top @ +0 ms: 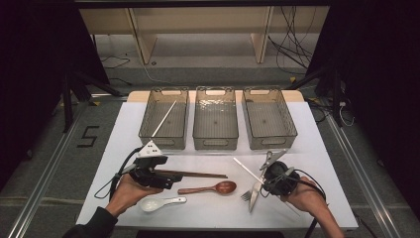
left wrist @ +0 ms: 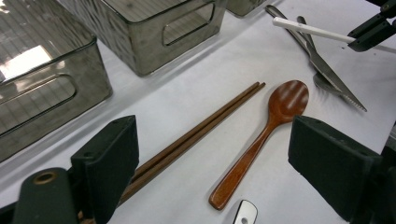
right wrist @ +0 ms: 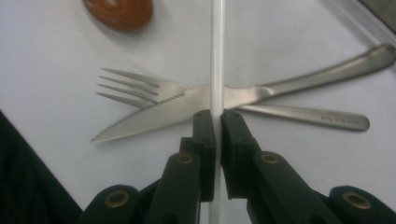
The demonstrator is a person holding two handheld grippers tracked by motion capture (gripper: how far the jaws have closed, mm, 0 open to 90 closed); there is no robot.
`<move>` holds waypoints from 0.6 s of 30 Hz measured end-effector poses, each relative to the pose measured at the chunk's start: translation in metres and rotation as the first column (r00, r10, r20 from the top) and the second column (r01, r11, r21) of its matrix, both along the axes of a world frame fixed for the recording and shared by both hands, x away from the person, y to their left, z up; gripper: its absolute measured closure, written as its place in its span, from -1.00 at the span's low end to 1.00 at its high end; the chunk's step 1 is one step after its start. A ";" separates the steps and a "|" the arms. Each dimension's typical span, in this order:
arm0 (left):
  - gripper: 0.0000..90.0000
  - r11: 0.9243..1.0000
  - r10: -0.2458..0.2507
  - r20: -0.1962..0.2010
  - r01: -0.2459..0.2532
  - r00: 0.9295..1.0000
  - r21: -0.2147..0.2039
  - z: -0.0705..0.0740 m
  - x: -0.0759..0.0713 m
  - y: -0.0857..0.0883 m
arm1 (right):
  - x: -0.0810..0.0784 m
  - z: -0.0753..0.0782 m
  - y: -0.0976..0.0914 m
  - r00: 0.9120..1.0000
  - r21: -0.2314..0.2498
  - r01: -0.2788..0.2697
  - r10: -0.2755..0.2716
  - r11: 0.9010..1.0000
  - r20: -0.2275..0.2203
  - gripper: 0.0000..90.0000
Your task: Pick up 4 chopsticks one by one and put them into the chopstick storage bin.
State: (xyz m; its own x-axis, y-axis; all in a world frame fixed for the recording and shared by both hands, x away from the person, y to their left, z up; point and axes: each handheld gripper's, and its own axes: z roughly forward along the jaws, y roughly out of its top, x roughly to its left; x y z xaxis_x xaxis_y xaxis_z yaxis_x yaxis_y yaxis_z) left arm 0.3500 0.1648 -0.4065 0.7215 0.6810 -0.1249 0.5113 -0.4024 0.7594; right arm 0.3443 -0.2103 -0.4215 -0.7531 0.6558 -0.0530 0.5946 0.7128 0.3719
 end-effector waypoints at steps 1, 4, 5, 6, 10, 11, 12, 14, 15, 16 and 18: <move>-0.65 1.000 -0.012 0.000 0.012 1.000 0.008 0.000 0.000 -0.001 | -0.002 0.002 0.003 1.000 -0.001 -0.015 0.015 1.000 0.005 0.91; -0.65 0.999 -0.041 -0.004 0.041 0.999 0.025 0.001 -0.001 -0.005 | -0.007 0.006 0.011 0.998 0.000 -0.064 0.064 0.998 0.023 0.90; -0.65 0.998 -0.052 -0.006 0.052 0.999 0.032 0.002 -0.002 -0.007 | -0.008 0.007 0.014 0.996 -0.006 -0.080 0.080 0.997 0.028 0.90; -0.65 0.998 -0.059 -0.005 0.059 0.998 0.036 0.002 -0.002 -0.009 | -0.010 0.008 0.016 0.995 -0.005 -0.094 0.094 0.996 0.033 0.90; -0.65 0.992 -0.110 -0.012 0.110 0.994 0.067 0.004 -0.002 -0.021 | -0.016 0.013 0.026 0.987 -0.018 -0.155 0.156 0.988 0.044 0.90; -0.65 0.989 -0.125 -0.016 0.126 0.992 0.075 0.004 -0.003 -0.025 | -0.017 0.013 0.029 0.984 -0.022 -0.173 0.174 0.985 0.047 0.90; -0.65 0.987 -0.137 -0.017 0.138 0.990 0.084 0.005 -0.003 -0.028 | -0.019 0.014 0.031 0.982 -0.024 -0.181 0.182 0.983 0.048 0.90; -0.65 0.980 -0.170 -0.022 0.171 0.985 0.099 0.005 -0.004 -0.035 | -0.021 0.015 0.035 0.975 -0.032 -0.213 0.214 0.977 0.054 0.90; -0.65 0.976 -0.185 -0.027 0.187 0.982 0.109 0.005 -0.004 -0.038 | -0.022 0.016 0.037 0.973 -0.037 -0.224 0.225 0.974 0.054 0.90; -0.65 0.973 -0.195 -0.028 0.197 0.980 0.118 0.005 -0.005 -0.041 | -0.024 0.017 0.039 0.969 -0.042 -0.240 0.242 0.970 0.054 0.90; -0.64 0.964 -0.224 -0.033 0.227 0.974 0.136 0.004 -0.005 -0.047 | -0.027 0.017 0.043 0.964 -0.040 -0.259 0.261 0.965 0.056 0.90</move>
